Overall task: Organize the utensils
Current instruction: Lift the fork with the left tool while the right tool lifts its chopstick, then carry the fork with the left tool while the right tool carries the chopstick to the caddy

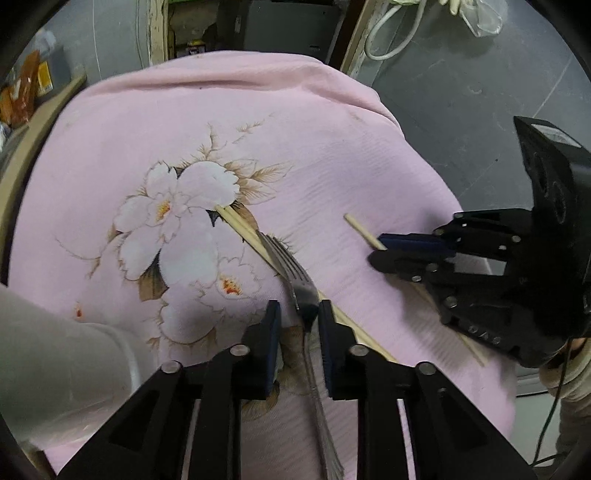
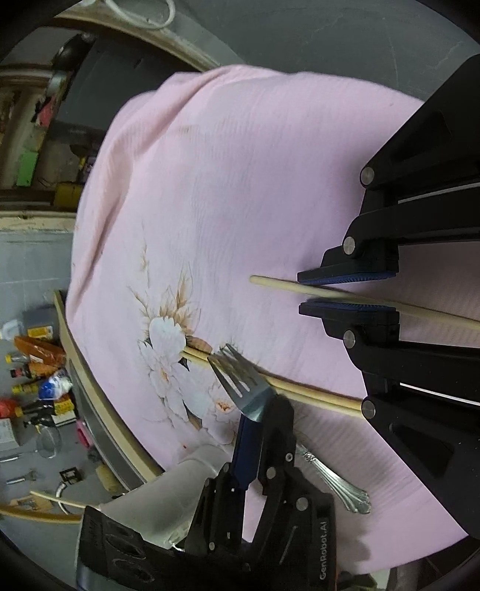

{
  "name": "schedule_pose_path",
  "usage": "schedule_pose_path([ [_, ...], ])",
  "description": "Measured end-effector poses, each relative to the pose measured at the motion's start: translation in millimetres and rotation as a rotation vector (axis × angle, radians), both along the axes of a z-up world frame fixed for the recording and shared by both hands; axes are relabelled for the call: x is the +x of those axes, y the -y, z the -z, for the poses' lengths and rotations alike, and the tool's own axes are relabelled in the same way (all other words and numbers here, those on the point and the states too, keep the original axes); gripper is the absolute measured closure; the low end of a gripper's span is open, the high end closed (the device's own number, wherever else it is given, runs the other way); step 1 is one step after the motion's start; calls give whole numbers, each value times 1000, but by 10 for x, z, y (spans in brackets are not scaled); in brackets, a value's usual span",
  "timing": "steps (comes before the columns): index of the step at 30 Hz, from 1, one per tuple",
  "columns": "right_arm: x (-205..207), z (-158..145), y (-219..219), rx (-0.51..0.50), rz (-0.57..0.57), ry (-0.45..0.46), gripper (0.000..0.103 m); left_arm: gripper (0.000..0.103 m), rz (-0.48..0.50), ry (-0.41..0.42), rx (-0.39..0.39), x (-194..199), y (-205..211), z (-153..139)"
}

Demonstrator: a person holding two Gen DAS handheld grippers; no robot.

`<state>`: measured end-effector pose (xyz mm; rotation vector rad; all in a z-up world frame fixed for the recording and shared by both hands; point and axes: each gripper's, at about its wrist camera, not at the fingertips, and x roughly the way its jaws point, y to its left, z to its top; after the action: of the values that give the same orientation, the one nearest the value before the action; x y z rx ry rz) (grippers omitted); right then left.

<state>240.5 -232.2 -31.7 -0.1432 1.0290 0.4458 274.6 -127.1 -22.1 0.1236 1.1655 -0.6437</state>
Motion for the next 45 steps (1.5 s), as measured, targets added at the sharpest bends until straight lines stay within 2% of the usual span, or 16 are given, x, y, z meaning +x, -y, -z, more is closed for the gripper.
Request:
schedule_pose_path([
  [3, 63, 9, -60, -17, -4, -25, 97, 102, -20, -2, -28, -4, -38, -29],
  [7, 70, -23, -33, 17, 42, -66, 100, 103, -49, 77, -98, -193, -153, -150],
  [9, -26, -84, 6, 72, 57, -28, 100, 103, -61, 124, -120, -326, -219, -211],
  [13, -320, -253, 118, 194, 113, 114, 100, 103, -96, 340, -118, -686, -282, -401],
  [17, -887, -538, 77, 233, 131, 440, 100, 103, -187, 562, -130, -1019, -369, -583],
  [21, -1328, -691, -14, 235, 161, 721, 100, 103, -253, 677, -161, -1191, -428, -726],
  [23, -1456, -742, -87, 227, 167, 816, 100, 103, -283, 740, -166, -1291, -490, -820],
  [28, -1623, -930, -296, 216, 181, 1018, 100, 103, -343, 838, -158, -1461, -664, -1009],
  [32, -1725, -1115, -433, 252, 205, 1144, 100, 103, -388, 913, -166, -1617, -834, -1219],
  [36, -1702, -1304, -573, 325, 207, 1216, 100, 103, -427, 983, -171, -1692, -1018, -1381],
  [41, -1511, -1495, -763, 432, 187, 1241, 100, 103, -505, 1051, -179, -1707, -1333, -1617],
  [45, -1285, -1618, -896, 562, 159, 1239, 100, 103, -577, 1084, -179, -1662, -1636, -1784],
])
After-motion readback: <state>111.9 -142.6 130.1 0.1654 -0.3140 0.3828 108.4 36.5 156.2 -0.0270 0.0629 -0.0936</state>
